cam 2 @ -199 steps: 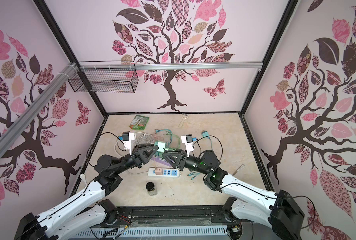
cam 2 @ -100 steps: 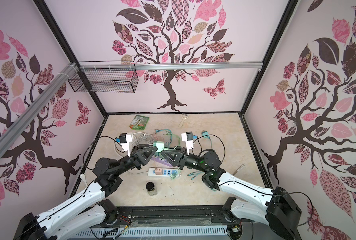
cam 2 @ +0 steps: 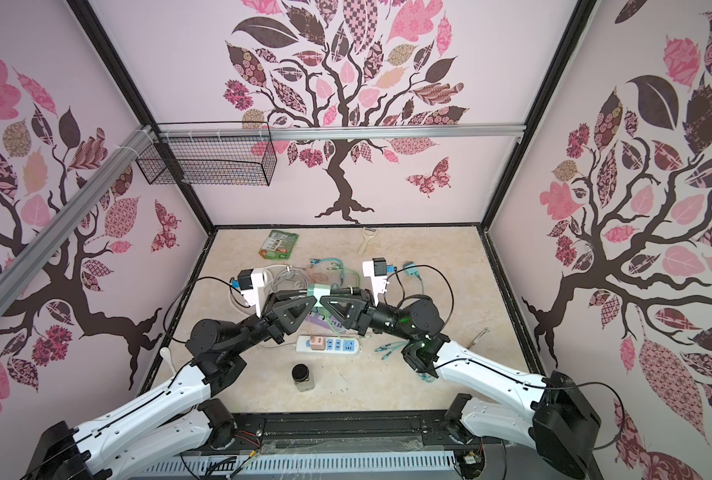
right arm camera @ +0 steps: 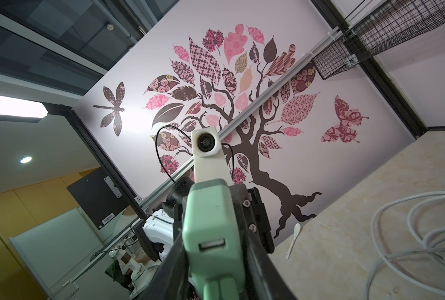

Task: Insert the plug
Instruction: 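Hold the light green charger up between both grippers, prongs toward the left gripper, then lower the green charger to the socket with right gripper while left arm lowers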

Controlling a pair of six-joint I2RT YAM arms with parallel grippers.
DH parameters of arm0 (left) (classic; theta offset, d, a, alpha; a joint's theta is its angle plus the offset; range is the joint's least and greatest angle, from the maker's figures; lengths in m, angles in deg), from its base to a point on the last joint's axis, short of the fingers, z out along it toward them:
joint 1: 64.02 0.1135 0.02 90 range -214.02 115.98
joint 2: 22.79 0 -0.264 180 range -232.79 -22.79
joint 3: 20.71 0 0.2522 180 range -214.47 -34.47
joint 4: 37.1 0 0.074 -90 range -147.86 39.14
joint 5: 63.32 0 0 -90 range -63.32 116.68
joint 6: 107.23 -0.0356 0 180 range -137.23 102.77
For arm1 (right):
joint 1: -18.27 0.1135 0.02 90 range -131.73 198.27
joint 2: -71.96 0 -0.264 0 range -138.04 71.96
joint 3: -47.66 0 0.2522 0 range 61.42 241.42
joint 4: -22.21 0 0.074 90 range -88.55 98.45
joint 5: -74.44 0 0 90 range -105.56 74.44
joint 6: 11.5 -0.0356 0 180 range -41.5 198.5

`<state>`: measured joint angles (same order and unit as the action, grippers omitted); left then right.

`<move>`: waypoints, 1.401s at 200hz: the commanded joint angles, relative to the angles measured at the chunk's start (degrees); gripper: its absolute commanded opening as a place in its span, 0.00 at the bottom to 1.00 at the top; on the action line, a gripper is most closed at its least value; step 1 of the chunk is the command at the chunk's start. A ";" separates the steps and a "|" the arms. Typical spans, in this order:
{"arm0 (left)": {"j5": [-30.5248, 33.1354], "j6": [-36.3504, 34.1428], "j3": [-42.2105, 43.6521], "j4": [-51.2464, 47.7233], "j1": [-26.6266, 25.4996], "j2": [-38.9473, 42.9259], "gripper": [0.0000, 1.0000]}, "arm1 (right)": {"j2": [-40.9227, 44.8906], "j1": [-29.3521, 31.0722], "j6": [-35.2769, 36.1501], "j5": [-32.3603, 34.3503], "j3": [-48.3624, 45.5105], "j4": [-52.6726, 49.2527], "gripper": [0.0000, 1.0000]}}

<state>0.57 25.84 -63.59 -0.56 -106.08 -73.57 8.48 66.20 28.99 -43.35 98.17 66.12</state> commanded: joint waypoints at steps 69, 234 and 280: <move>-2.20 -2.20 0.18 -1.89 -0.54 0.16 0.00 | -1.36 -0.05 1.25 -2.84 4.95 -0.86 0.34; 4.53 -9.39 1.18 -20.37 -0.48 10.54 0.54 | 5.50 -1.34 12.22 2.11 8.59 -25.04 0.17; 6.37 -10.80 0.91 -30.94 -0.48 14.49 0.54 | 7.46 -6.66 19.62 1.51 14.43 -44.11 0.16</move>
<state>5.60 17.06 -63.59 -24.58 -106.39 -61.55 13.22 62.35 42.52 -42.55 107.64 34.10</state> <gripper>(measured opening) 0.543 0.301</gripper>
